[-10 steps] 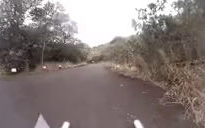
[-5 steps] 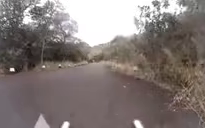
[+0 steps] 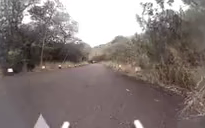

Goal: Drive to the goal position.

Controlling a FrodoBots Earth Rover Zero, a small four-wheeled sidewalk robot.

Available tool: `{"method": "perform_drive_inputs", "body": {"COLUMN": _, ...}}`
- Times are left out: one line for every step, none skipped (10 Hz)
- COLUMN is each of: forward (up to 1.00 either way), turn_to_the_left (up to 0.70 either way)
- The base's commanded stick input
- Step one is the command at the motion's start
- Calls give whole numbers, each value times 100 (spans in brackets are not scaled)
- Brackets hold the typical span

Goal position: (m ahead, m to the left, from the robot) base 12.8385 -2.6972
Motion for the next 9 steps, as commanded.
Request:
{"method": "perform_drive_inputs", "body": {"forward": 50, "turn_to_the_left": -50}}
{"method": "perform_drive_inputs", "body": {"forward": 50, "turn_to_the_left": -50}}
{"method": "perform_drive_inputs", "body": {"forward": 50, "turn_to_the_left": -50}}
{"method": "perform_drive_inputs", "body": {"forward": 50, "turn_to_the_left": 0}}
{"method": "perform_drive_inputs", "body": {"forward": 50, "turn_to_the_left": 0}}
{"method": "perform_drive_inputs", "body": {"forward": 50, "turn_to_the_left": 0}}
{"method": "perform_drive_inputs", "body": {"forward": 50, "turn_to_the_left": 0}}
{"method": "perform_drive_inputs", "body": {"forward": 50, "turn_to_the_left": 0}}
{"method": "perform_drive_inputs", "body": {"forward": 50, "turn_to_the_left": 0}}
